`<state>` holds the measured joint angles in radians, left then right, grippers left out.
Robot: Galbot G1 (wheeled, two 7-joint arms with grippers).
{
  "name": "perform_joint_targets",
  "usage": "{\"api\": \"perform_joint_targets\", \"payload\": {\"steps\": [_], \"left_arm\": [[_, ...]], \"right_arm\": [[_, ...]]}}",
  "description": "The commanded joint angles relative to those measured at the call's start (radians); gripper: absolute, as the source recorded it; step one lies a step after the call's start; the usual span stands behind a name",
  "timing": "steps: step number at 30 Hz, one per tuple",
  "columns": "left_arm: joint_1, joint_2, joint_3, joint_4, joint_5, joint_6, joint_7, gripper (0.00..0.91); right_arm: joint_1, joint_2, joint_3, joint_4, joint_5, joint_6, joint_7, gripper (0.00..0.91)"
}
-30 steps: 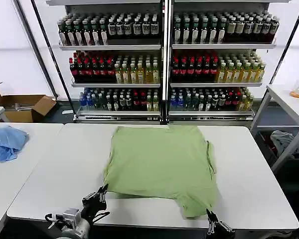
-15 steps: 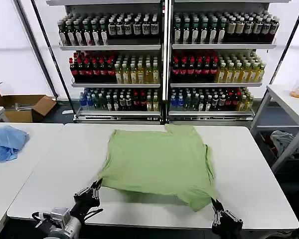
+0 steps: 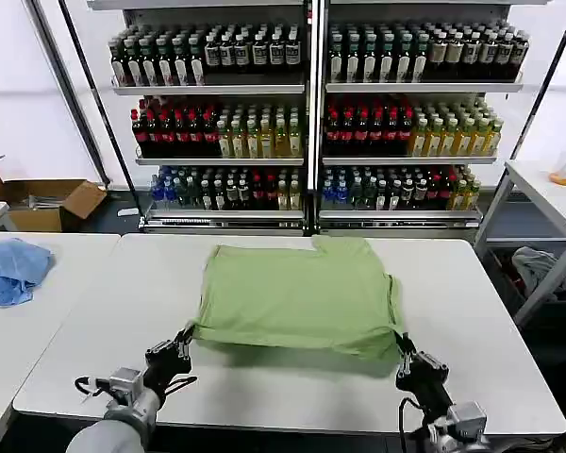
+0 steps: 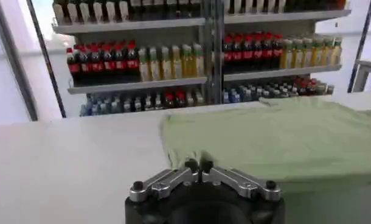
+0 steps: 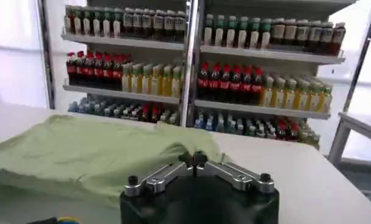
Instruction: Fold and organize the clothes.
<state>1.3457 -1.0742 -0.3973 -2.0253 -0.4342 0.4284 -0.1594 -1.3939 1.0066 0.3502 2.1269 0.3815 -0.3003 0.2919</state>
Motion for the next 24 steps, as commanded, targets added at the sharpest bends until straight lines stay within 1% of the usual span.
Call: {"api": "perform_joint_targets", "payload": {"steps": [1,6,11,12,15,16,17,18,20,24], "left_arm": [[-0.242,0.001,0.114,0.211,0.024,0.017,-0.024,0.020],[-0.290,-0.014,0.149,0.270,0.057,0.021,-0.031,0.020],[-0.302,-0.018,0.164,0.300,0.072,0.036,-0.038,0.030],[-0.301,-0.017,0.166,0.300,0.073,0.036,-0.038,0.020],[-0.296,-0.015,0.168,0.298,0.071,0.036,-0.037,0.030],[-0.296,-0.014,0.168,0.298,0.071,0.035,-0.036,0.333],[-0.295,-0.014,0.168,0.297,0.070,0.036,-0.037,0.333],[-0.294,-0.015,0.168,0.297,0.070,0.036,-0.036,0.907],[-0.291,-0.016,0.167,0.293,0.068,0.036,-0.035,0.907],[-0.275,-0.016,0.163,0.280,0.067,0.038,-0.036,0.907]], "right_arm": [[0.208,-0.022,-0.076,-0.147,0.024,-0.008,0.002,0.000],[0.273,-0.004,-0.120,-0.220,-0.009,-0.004,-0.004,0.000],[0.315,0.020,-0.152,-0.270,-0.080,0.007,-0.021,0.000],[0.319,0.024,-0.157,-0.280,-0.095,0.011,-0.026,0.000],[0.332,0.035,-0.179,-0.311,-0.141,0.031,-0.037,0.000],[0.335,0.037,-0.186,-0.317,-0.148,0.035,-0.041,0.534],[0.340,0.044,-0.194,-0.328,-0.161,0.038,-0.043,0.877],[0.343,0.047,-0.200,-0.333,-0.167,0.038,-0.046,0.907],[0.345,0.056,-0.207,-0.340,-0.191,0.026,-0.049,0.907],[0.329,0.062,-0.208,-0.339,-0.203,-0.005,-0.070,0.907]]}}
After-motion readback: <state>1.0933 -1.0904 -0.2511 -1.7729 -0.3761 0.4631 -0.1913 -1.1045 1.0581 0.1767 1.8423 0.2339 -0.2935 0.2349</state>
